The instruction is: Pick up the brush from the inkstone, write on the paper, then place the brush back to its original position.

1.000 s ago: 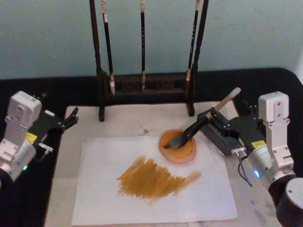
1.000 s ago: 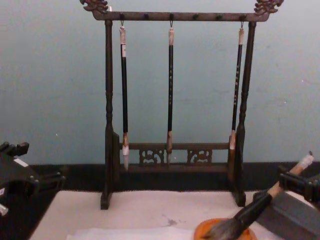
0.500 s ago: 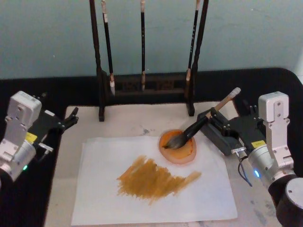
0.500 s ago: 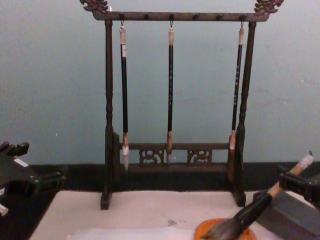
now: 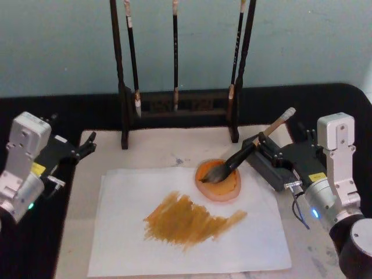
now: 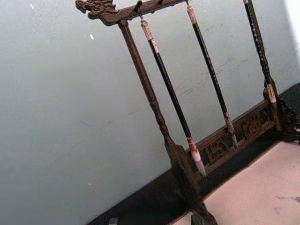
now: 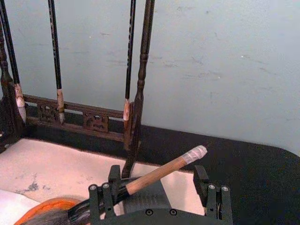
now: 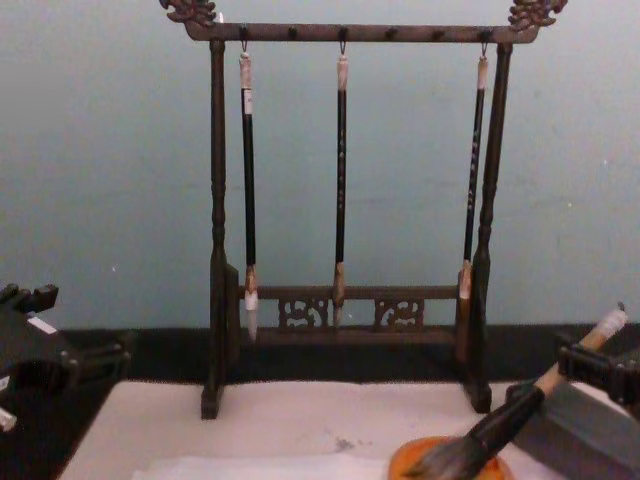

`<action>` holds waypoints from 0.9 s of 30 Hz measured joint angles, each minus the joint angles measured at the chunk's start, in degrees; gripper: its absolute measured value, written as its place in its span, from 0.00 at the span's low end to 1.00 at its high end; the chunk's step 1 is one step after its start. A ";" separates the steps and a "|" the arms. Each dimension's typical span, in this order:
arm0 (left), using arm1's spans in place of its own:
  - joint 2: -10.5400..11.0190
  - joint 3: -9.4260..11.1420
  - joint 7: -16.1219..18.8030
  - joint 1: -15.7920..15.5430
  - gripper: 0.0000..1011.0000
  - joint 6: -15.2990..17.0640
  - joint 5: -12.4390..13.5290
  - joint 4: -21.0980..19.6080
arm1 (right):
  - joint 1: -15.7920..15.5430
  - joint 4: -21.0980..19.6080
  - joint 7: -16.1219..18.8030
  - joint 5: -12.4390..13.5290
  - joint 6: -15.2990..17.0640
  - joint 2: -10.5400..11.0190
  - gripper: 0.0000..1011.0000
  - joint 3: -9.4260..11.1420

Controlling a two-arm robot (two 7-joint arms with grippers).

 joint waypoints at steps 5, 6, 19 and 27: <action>0.00 0.00 0.00 0.00 1.00 0.00 0.00 0.00 | 0.00 0.00 0.00 0.00 0.00 0.00 0.99 0.00; 0.00 0.00 0.00 0.00 1.00 0.00 0.00 0.00 | 0.00 0.00 0.00 0.00 0.00 0.00 0.99 0.00; 0.00 0.00 0.00 0.00 1.00 0.00 0.00 0.00 | 0.00 0.00 0.00 0.00 0.00 0.00 0.99 0.00; 0.00 0.00 0.00 0.00 1.00 0.00 0.00 0.00 | 0.00 0.00 0.00 0.00 0.00 0.00 0.99 0.00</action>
